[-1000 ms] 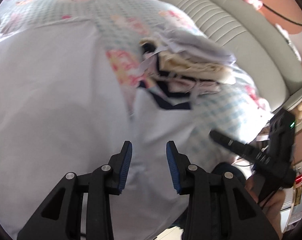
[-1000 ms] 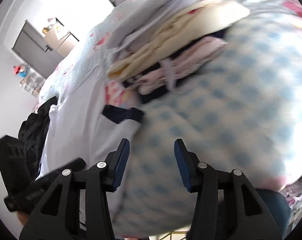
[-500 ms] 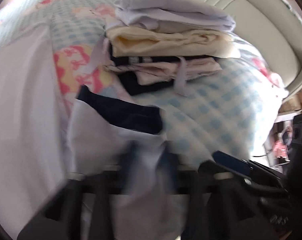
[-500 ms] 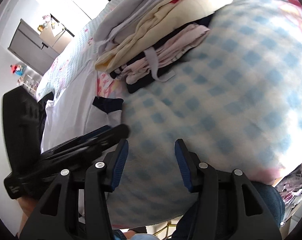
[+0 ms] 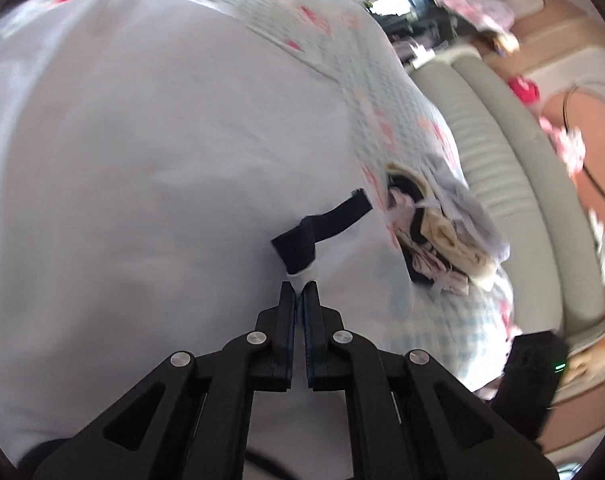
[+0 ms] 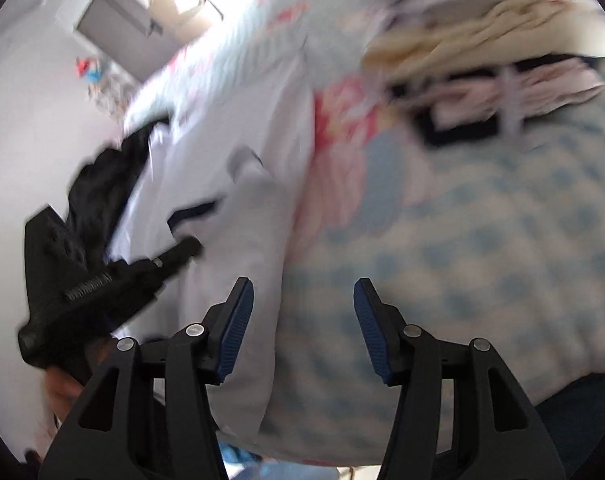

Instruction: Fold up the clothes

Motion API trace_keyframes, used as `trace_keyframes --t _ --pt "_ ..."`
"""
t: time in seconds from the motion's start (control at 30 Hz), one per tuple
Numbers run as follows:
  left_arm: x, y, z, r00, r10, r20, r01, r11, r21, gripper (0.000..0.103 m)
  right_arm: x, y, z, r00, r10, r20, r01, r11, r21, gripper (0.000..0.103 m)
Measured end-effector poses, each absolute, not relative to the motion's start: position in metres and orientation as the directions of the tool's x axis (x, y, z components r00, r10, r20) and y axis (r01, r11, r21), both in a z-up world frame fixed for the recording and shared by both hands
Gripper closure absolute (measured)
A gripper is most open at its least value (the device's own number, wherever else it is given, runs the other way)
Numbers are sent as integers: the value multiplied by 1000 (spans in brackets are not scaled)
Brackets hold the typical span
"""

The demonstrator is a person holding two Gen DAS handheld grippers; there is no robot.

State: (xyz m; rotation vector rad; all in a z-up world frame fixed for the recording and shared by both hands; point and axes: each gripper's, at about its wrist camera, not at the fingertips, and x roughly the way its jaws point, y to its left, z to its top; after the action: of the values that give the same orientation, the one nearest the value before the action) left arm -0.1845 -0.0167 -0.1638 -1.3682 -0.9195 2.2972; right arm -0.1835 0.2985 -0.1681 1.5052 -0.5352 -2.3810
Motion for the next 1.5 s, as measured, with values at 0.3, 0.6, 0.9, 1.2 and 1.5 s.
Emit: trace_keyframes --t 0.3,0.6,0.9,1.2,1.5 --pt "-186 -32 -141 -538 535 -651 -69 -798 -599 49 -184 293 -174 -423 -406 -810 13 -897 443 49" --pt "-197 18 -155 -451 455 -768 -148 -887 -438 59 -180 265 -185 -350 -398 -848 109 -916 385 48" --pt "-160 46 -134 -517 272 -812 -295 -947 -130 77 -161 280 -160 -404 -322 -856 58 -943 328 45" --pt "-176 47 -116 -537 371 -758 -313 -922 -229 77 -167 250 -191 -335 -309 -890 113 -951 288 46" --pt "-193 54 -157 -372 453 -810 -313 -883 -350 76 -146 293 -191 -346 -311 -885 10 -945 328 46"
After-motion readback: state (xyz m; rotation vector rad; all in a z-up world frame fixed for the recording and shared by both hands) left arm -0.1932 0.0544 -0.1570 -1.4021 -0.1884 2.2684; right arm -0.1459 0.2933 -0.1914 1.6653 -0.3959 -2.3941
